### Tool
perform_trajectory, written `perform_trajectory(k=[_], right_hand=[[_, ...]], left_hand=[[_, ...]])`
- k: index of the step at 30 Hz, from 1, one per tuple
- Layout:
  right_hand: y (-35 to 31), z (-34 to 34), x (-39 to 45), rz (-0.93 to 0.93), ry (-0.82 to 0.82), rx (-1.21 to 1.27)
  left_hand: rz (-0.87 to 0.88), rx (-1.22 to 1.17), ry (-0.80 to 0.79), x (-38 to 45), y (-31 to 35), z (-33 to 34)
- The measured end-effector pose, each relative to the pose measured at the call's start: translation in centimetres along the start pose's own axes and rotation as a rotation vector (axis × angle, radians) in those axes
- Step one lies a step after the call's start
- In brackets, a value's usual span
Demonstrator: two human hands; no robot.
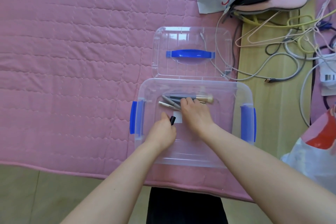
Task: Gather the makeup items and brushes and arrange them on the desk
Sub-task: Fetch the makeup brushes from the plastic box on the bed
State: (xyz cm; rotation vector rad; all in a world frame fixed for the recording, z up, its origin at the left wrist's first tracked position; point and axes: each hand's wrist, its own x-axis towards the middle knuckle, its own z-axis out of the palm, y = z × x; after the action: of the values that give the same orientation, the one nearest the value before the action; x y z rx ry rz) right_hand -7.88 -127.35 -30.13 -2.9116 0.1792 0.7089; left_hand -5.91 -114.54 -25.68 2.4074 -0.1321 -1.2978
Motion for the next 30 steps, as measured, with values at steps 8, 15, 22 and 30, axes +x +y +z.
perform_trajectory(k=[8, 15, 22, 30], right_hand=[[0.0, -0.6, -0.6, -0.119, 0.188, -0.276], [1.2, -1.1, -1.4, -0.014, -0.007, 0.024], [2.6, -6.6, -7.9, 0.043, -0.089, 0.489], [1.7, -14.6, -17.4, 0.062, -0.022, 0.827]], left_hand=[[-0.087, -0.153, 0.032, -0.3, 0.6, -0.5], [-0.08, -0.267, 0.115, -1.0, 0.9, -1.1], [-0.133, -0.631, 0.289, -6.3, 3.0, -2.4], [-0.172, -0.921, 0.443, -17.1, 5.5, -3.7]])
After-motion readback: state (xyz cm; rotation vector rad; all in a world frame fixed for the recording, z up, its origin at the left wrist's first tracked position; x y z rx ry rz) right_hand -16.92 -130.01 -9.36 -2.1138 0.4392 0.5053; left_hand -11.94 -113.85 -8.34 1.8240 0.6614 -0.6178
